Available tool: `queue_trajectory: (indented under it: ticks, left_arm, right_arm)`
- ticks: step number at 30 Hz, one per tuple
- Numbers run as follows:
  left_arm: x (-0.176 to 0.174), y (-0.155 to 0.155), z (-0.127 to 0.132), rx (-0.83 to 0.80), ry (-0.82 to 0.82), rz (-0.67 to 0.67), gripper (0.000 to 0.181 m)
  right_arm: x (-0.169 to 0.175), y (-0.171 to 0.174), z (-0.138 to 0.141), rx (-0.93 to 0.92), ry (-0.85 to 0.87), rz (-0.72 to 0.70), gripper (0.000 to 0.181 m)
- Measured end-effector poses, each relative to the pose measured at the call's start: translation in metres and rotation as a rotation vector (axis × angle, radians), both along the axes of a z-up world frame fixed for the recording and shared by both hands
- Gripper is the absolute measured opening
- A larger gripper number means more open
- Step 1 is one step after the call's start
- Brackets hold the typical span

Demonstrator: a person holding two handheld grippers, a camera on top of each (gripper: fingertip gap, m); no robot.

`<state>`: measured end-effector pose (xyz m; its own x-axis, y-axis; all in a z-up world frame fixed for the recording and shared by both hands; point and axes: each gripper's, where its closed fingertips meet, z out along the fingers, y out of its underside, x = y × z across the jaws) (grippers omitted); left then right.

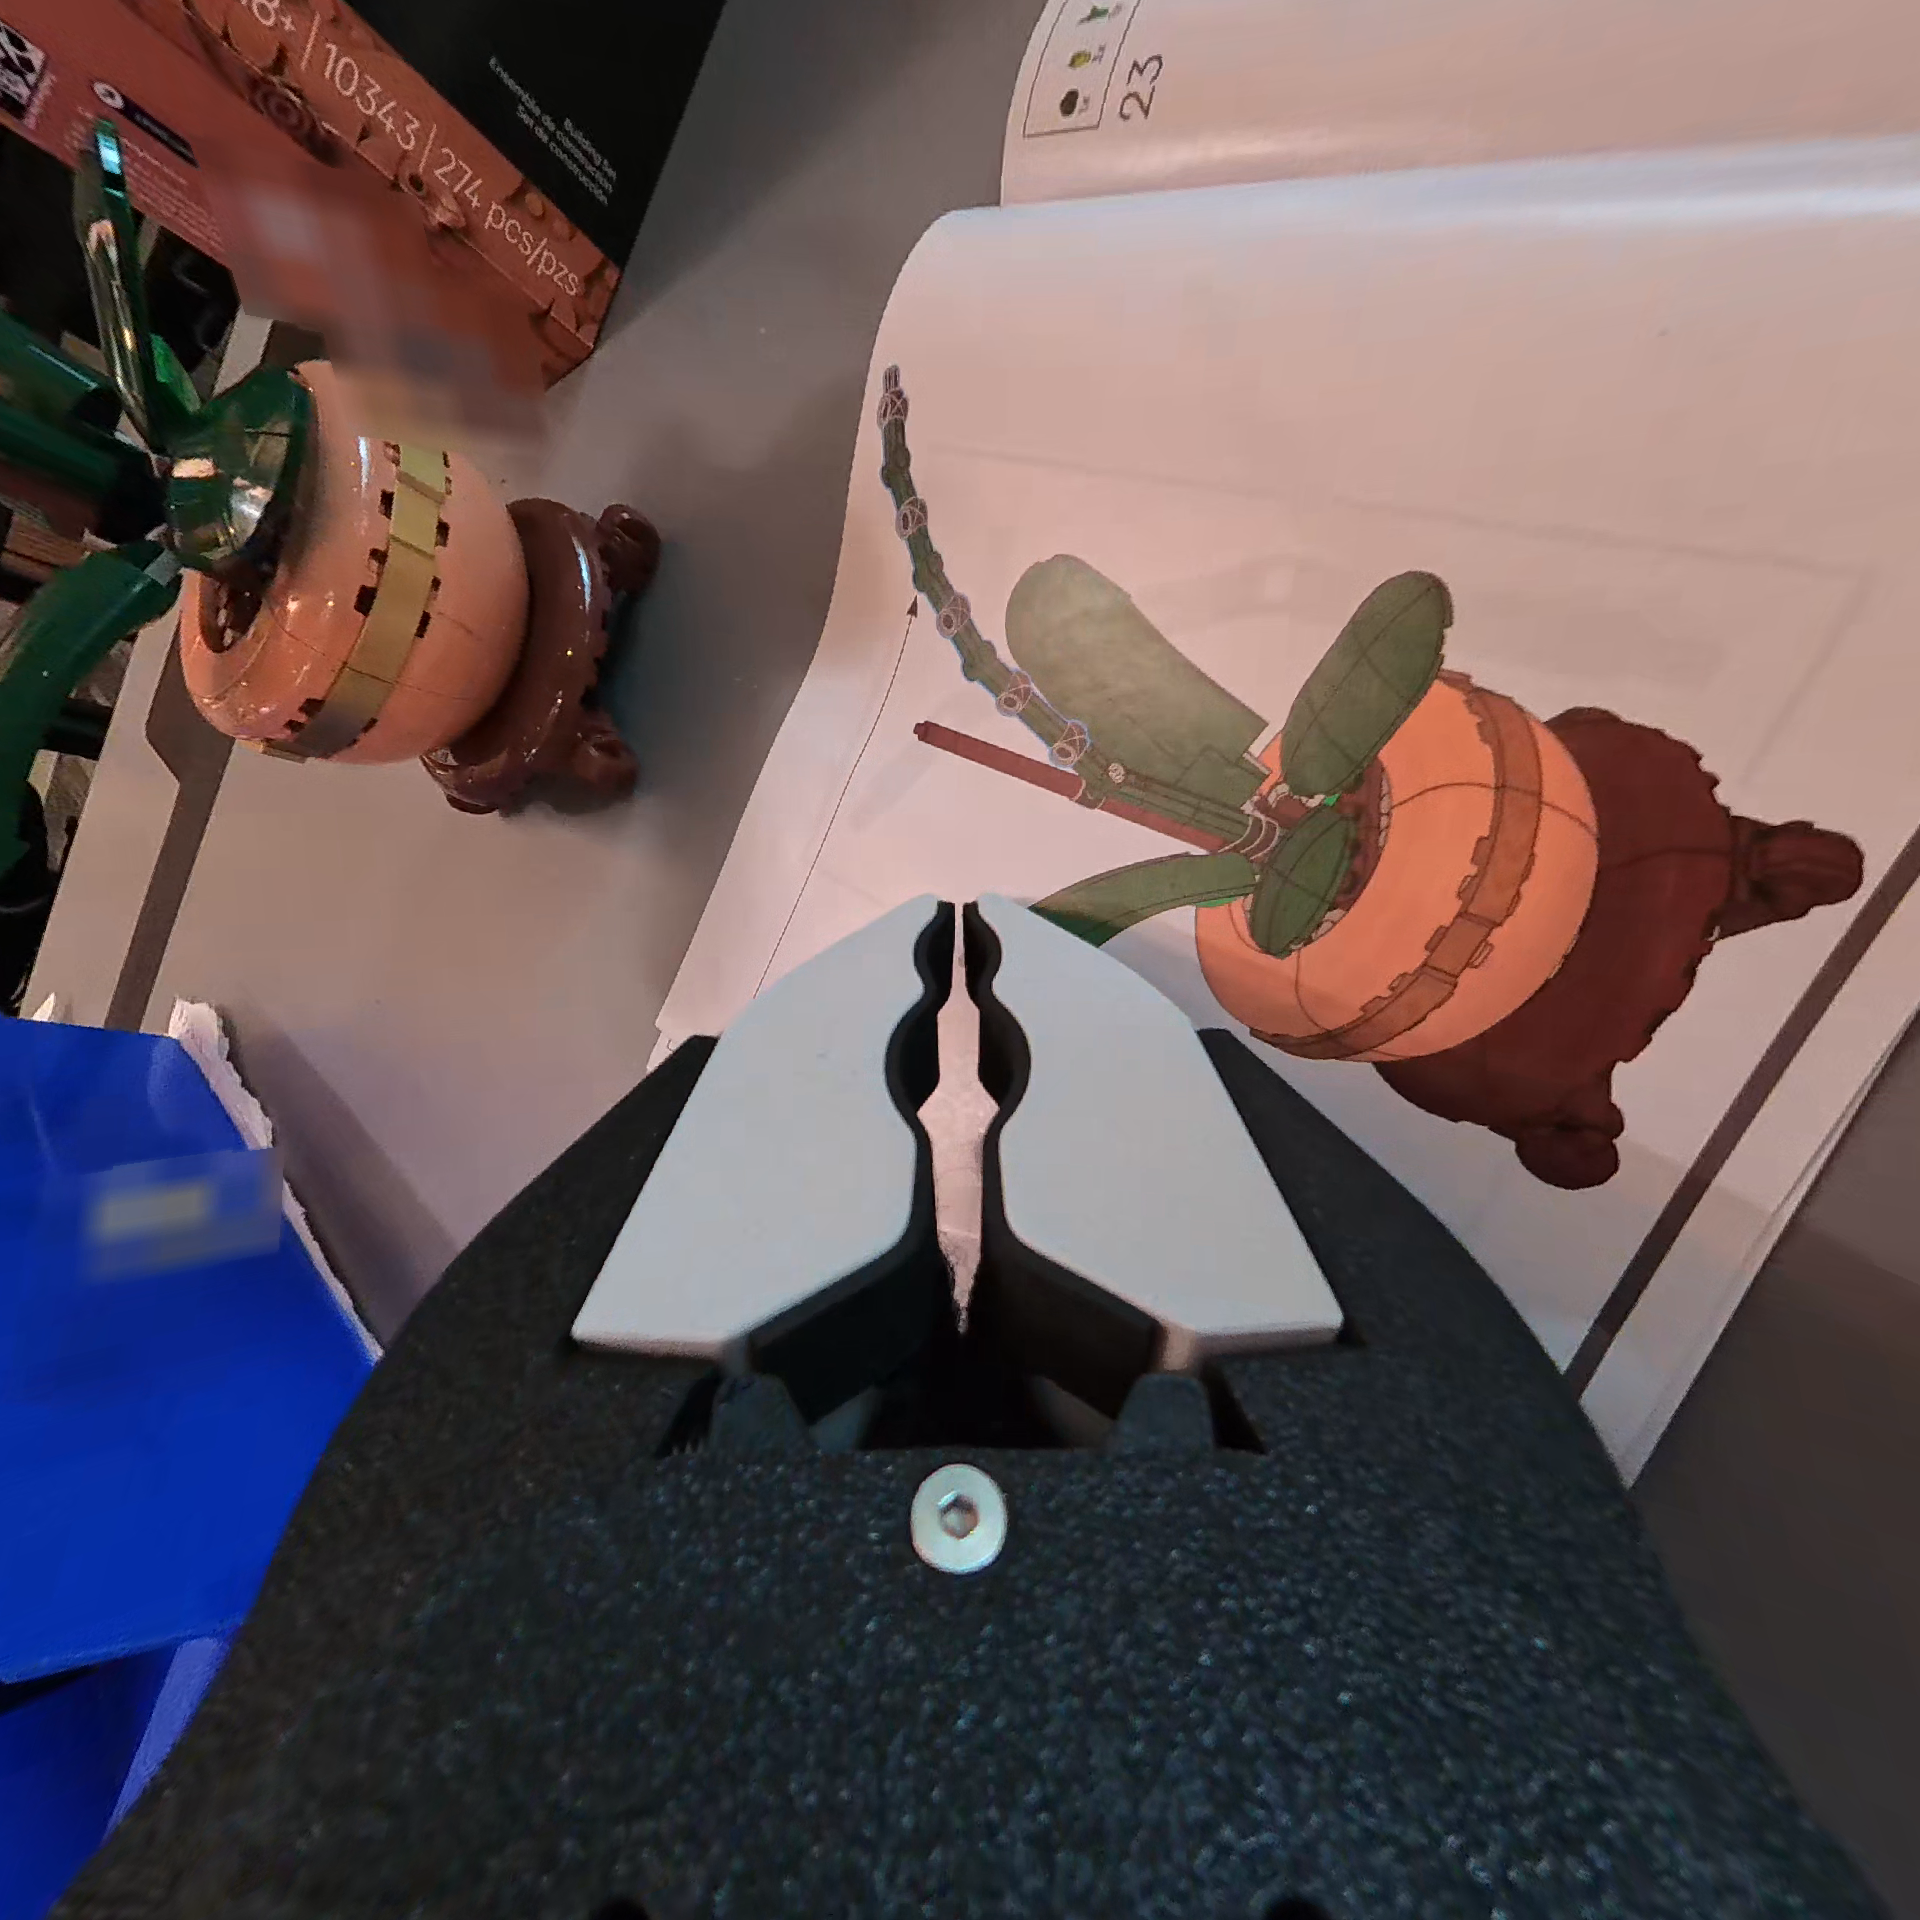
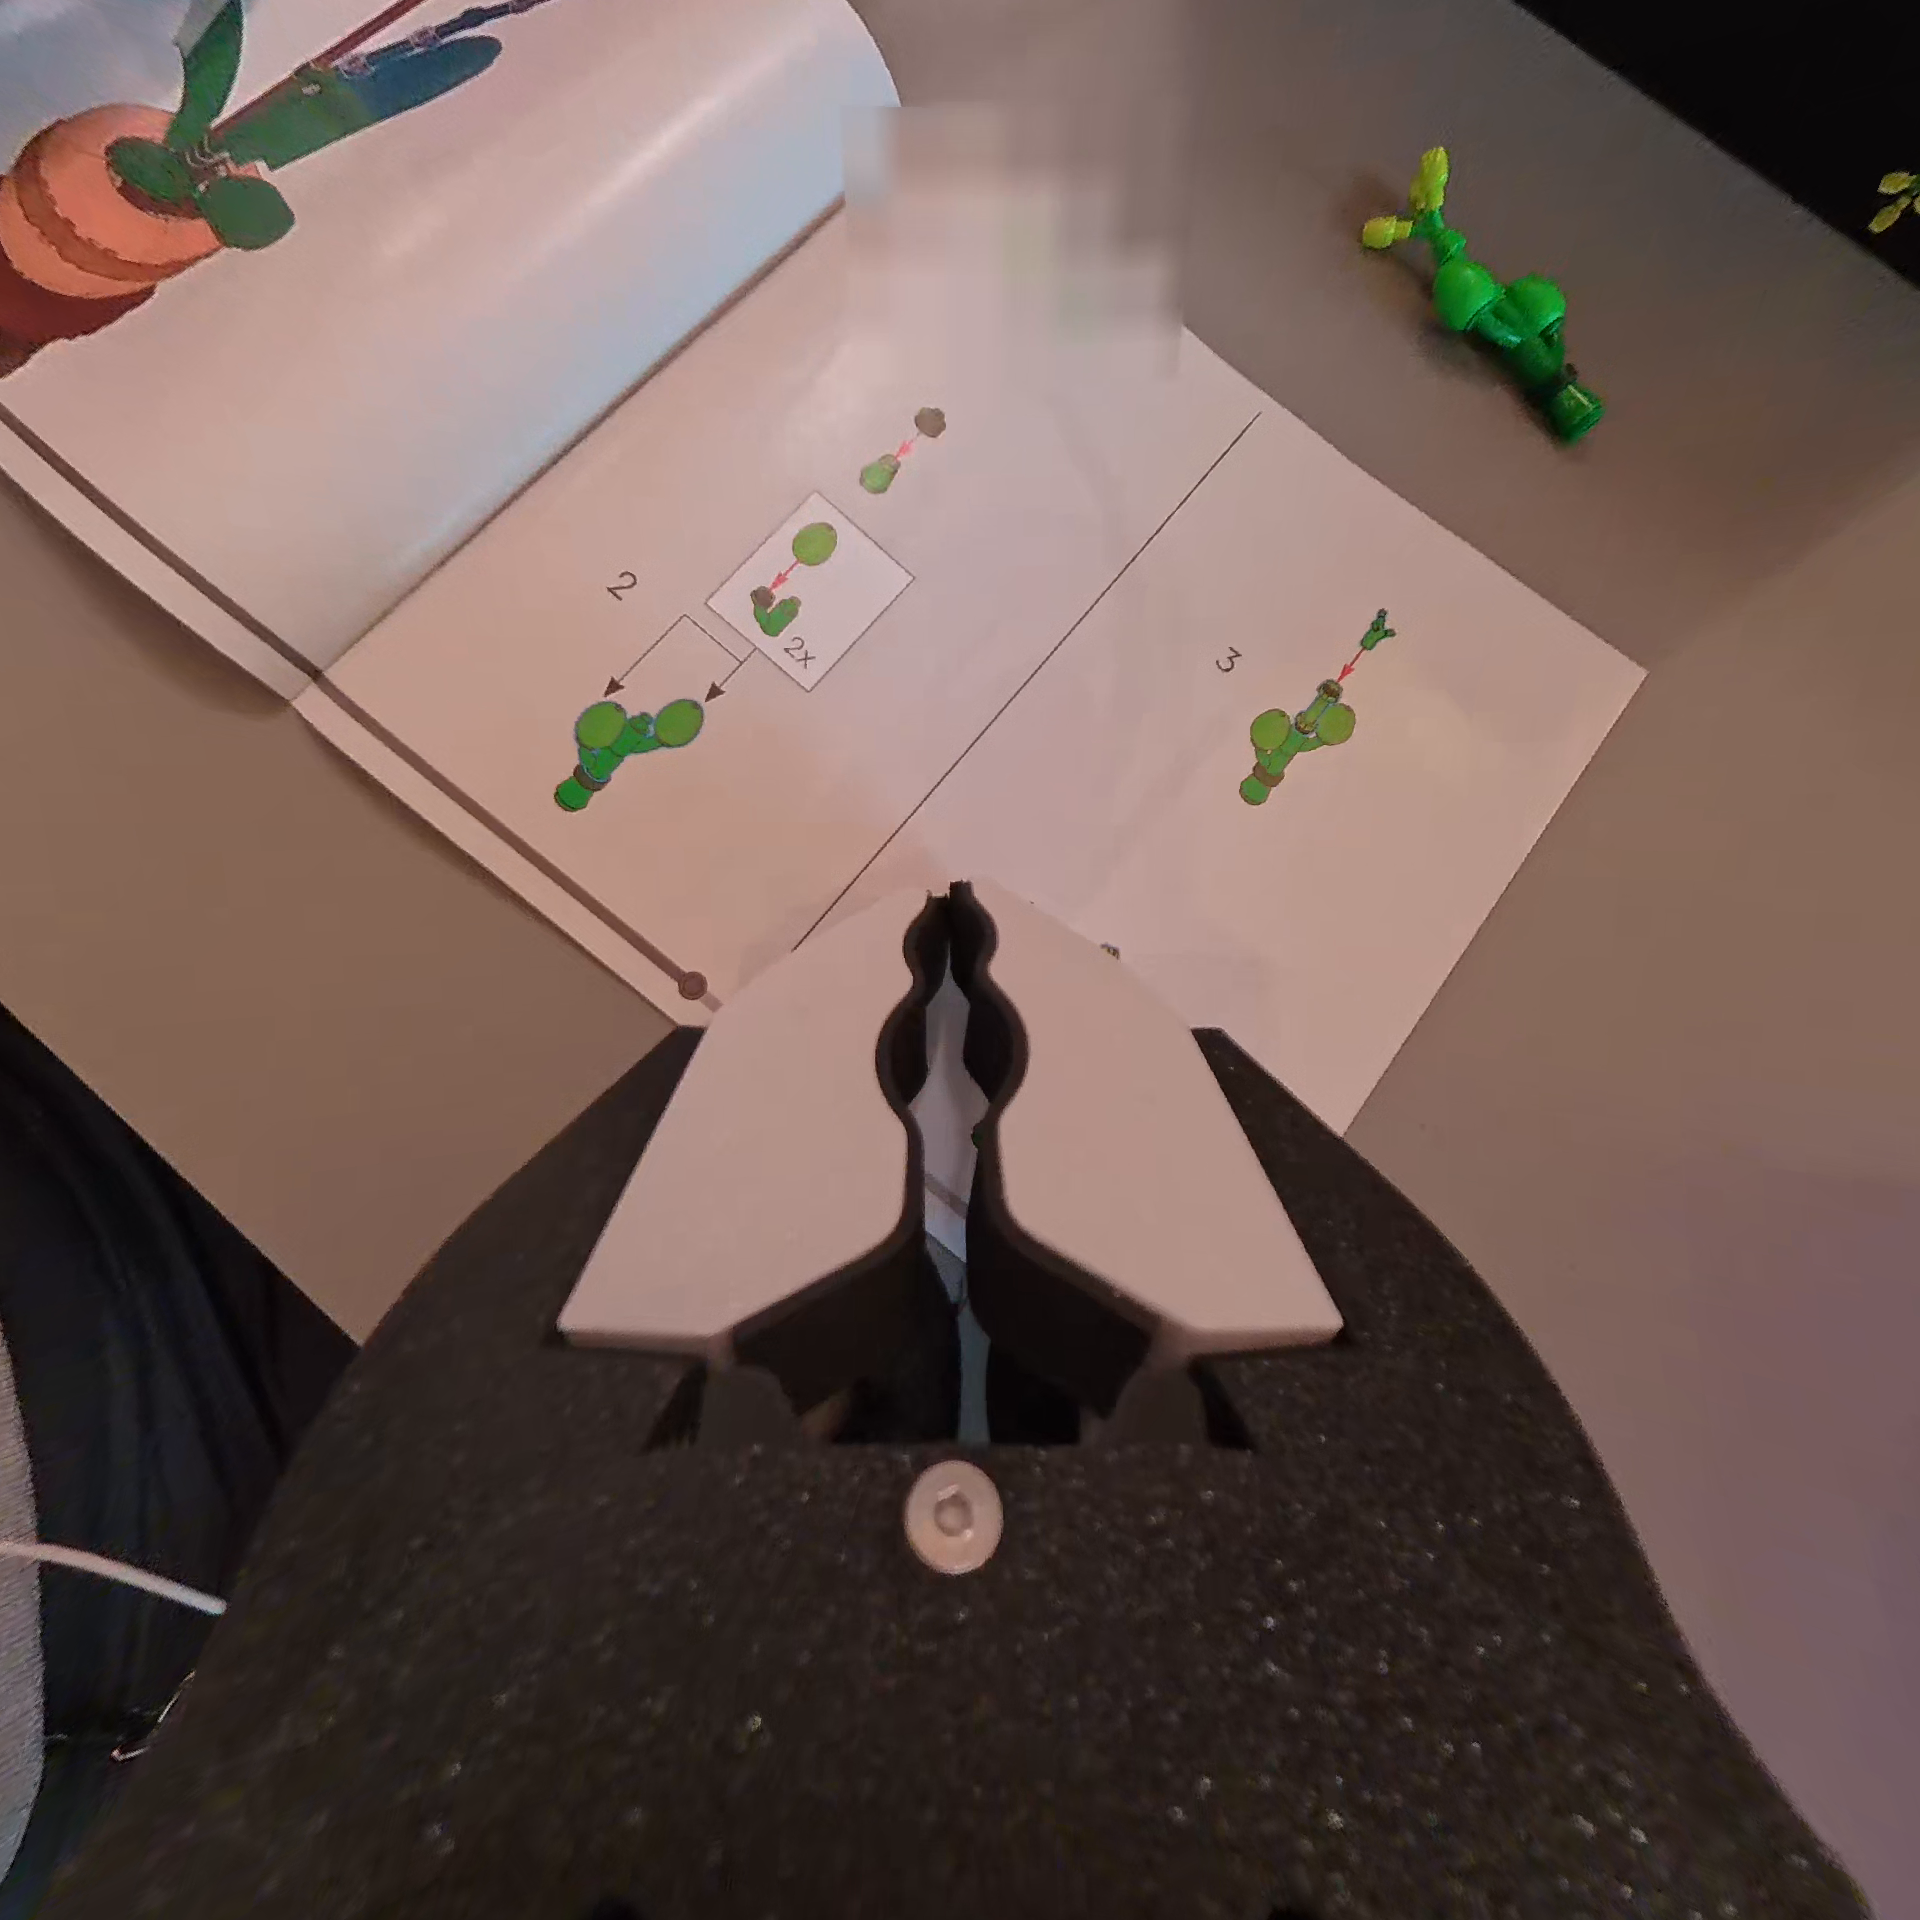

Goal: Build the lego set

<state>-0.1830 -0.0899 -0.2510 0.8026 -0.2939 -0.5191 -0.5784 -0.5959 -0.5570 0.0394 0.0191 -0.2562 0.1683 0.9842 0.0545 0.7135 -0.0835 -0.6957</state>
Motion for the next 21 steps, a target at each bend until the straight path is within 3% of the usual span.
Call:
queue_trajectory:
  ticks: [4, 6, 9, 12, 14, 16, 19, 21]
  left_arm:
    - [-0.007, 0.001, 0.005, 0.04, 0.006, 0.054, 0.009]
    - [-0.016, 0.003, 0.021, 0.151, -0.033, 0.154, 0.035]
    - [-0.009, 0.006, 0.067, 0.451, -0.285, 0.24, 0.04]
    - [-0.001, 0.007, 0.107, 0.694, -0.462, 0.266, 0.051]
    - [0.002, 0.006, 0.122, 0.779, -0.525, 0.273, 0.075]
    - [-0.003, 0.003, 0.128, 0.808, -0.534, 0.328, 0.094]
    - [-0.008, -0.004, 0.136, 0.847, -0.561, 0.368, 0.118]
    - [-0.011, -0.01, 0.137, 0.843, -0.566, 0.391, 0.123]
  right_arm:
    - [-0.001, 0.002, 0.003, 0.041, 0.004, 0.008, 0.003]
    - [-0.013, 0.001, 0.033, 0.076, 0.193, 0.027, 0.003]
    - [-0.024, 0.003, 0.097, 0.13, 0.54, 0.001, 0.005]
    - [-0.034, 0.0, 0.133, 0.157, 0.74, -0.006, 0.042]
    - [-0.04, 0.002, 0.142, 0.201, 0.782, -0.047, 0.078]
    - [-0.04, 0.008, 0.148, 0.251, 0.807, -0.117, 0.102]
    - [-0.036, 0.007, 0.167, 0.314, 0.932, -0.146, 0.125]
    - [-0.035, 0.006, 0.173, 0.307, 0.966, -0.147, 0.13]
